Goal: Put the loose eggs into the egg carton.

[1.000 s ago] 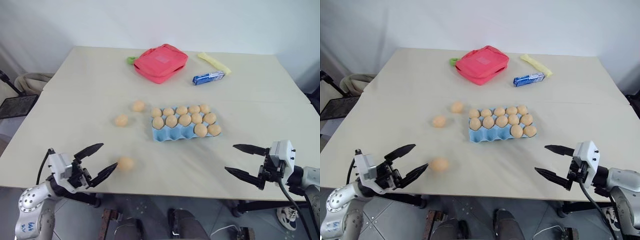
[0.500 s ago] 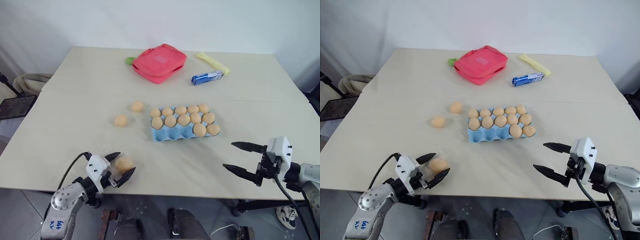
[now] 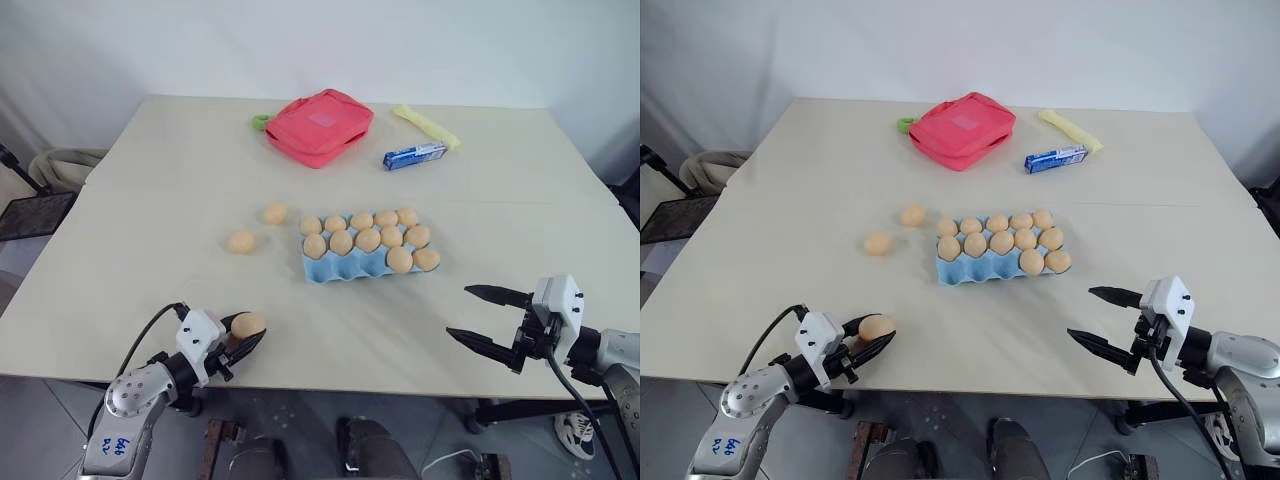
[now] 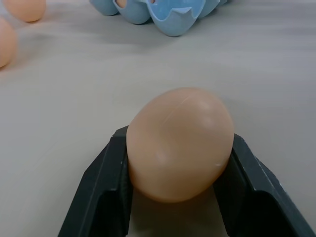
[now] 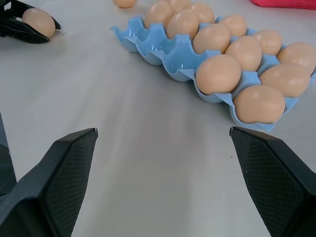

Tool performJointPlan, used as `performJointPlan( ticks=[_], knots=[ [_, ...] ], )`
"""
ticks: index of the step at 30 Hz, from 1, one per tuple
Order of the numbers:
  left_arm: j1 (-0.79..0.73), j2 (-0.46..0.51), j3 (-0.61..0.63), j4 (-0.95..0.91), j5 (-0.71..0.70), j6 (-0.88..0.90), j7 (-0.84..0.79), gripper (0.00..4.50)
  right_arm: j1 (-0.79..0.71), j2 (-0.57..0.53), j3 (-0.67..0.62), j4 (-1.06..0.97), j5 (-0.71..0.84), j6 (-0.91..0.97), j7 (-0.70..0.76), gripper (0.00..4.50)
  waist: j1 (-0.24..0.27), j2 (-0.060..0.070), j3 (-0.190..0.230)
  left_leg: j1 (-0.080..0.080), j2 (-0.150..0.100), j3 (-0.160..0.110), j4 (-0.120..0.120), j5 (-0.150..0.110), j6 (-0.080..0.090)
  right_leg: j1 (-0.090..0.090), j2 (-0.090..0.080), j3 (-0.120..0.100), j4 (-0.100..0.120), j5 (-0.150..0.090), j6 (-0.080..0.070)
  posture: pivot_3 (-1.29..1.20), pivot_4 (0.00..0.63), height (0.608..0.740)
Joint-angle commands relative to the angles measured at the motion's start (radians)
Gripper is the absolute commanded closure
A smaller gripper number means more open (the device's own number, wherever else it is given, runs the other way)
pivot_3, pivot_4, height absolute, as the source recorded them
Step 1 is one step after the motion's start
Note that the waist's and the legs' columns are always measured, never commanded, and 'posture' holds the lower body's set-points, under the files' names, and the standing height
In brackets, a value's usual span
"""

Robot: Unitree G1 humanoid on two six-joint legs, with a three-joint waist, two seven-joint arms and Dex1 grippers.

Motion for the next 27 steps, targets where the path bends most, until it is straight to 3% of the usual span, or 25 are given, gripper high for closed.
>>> performJointPlan(
  ticks=[1,10,15,27],
  knots=[
    [-0.043,-0.005,0.006,0.057,-0.037,-0.043,-0.038,2.58,0.006,-0.008,-0.023,-0.028,0.004,-0.018,-0.006,0.0,0.002,0.0,0.0,0.0,0.0,0.0,0.0,0.0,0.0,0.0,0.0,0.0,0.0,0.0,0.0,0.0,0.15,0.74],
    [-0.267,0.016,-0.018,0.115,-0.143,0.022,-0.18,2.58,0.014,0.003,-0.024,-0.027,-0.005,-0.034,-0.021,0.0,0.016,0.0,0.0,-0.001,-0.001,0.0,0.001,0.0,0.0,0.0,0.0,0.0,0.0,0.002,0.002,0.0,0.15,0.74],
    [-0.44,0.004,-0.08,0.191,-0.136,0.038,-0.257,2.58,0.027,0.01,-0.025,-0.034,-0.005,-0.046,-0.039,0.0,0.024,0.0,0.0,-0.001,0.0,0.0,0.001,0.002,0.002,0.0,0.001,-0.001,0.0,0.004,0.006,0.0,0.15,0.74],
    [-0.747,-0.286,-0.272,0.45,0.002,-0.009,-0.169,2.58,0.107,0.046,-0.051,-0.089,-0.01,-0.066,-0.11,0.0,0.024,0.0,0.001,-0.002,-0.001,-0.001,0.003,0.001,0.002,0.001,0.002,0.001,0.0,0.005,0.01,0.0,0.15,0.74]
  ],
)
